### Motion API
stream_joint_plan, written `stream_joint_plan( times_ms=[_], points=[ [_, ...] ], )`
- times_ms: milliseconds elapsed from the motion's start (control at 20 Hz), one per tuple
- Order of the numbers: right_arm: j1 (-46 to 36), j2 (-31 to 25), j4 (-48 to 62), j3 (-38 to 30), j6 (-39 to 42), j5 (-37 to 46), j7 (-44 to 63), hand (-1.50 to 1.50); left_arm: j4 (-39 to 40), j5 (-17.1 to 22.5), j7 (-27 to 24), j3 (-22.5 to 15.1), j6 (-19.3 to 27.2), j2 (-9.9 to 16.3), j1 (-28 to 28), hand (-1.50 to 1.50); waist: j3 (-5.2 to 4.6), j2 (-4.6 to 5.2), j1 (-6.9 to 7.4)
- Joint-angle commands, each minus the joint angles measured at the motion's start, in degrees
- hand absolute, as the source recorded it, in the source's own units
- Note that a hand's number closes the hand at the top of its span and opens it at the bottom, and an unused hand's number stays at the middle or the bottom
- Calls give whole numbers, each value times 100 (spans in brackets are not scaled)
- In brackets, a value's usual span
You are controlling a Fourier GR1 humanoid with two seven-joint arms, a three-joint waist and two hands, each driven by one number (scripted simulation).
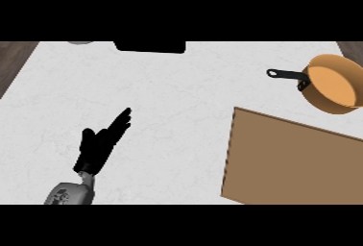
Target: Pick the lemon from the tray and place it in the pot
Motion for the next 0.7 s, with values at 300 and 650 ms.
stream_joint_plan(
  times_ms=[300,650],
  points=[
    [-1119,459,2302,-342,1143,-166,978,-150,295,-103,-219,-80,79,-210,-65,0,6,43,51],
    [-1171,766,2324,-784,-520,-406,-60,-150,74,91,89,93,-158,35,-170,0,28,40,56]
  ],
)
